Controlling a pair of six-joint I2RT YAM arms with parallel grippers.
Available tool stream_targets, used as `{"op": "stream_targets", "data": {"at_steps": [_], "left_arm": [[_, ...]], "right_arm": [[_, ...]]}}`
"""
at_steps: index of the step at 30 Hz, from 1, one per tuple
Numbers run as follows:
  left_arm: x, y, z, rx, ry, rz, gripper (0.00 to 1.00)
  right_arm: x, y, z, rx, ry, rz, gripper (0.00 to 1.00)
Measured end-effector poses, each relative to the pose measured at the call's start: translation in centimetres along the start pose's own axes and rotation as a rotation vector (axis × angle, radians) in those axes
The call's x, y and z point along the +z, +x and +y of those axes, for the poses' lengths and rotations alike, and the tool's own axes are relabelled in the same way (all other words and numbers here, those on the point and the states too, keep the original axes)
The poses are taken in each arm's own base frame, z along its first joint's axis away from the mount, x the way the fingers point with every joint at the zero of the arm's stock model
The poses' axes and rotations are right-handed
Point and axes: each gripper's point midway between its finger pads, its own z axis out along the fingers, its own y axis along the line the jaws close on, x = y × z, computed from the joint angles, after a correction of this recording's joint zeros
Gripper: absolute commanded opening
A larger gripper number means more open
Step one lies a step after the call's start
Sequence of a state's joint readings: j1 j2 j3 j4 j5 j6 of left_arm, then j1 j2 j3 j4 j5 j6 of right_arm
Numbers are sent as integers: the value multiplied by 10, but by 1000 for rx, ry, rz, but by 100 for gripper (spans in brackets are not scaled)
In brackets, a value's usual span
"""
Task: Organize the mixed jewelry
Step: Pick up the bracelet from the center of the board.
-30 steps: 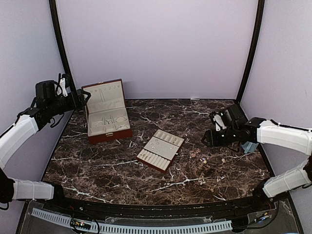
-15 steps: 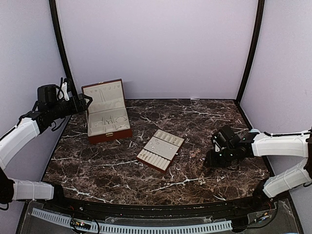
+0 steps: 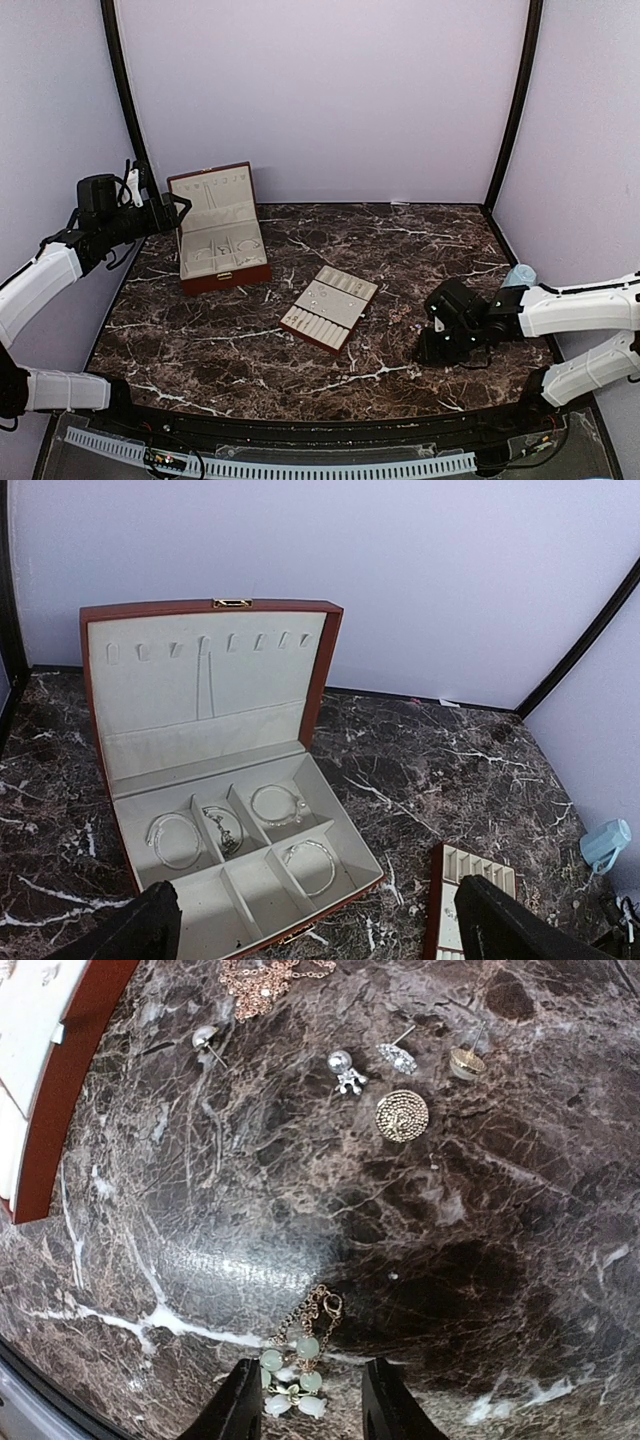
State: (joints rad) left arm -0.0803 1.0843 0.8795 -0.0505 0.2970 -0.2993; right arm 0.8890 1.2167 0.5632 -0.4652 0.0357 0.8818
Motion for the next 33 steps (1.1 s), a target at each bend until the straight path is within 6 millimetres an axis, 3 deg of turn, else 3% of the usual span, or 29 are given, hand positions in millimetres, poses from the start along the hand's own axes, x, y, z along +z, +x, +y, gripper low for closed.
{"op": "stream_targets", "data": {"at_steps": [11,23,33], "left_arm": [[0,-1,-2,1,8,-2,99],[0,-1,-2,1,11,-1,99],[0,0,-2,1,11,-1,99]], "right_arm": [[10,18,-1,-47,66,22,22],[12,20,-6,-77,168,-10,12],[5,12,-33,-17,328,-62,8]]}}
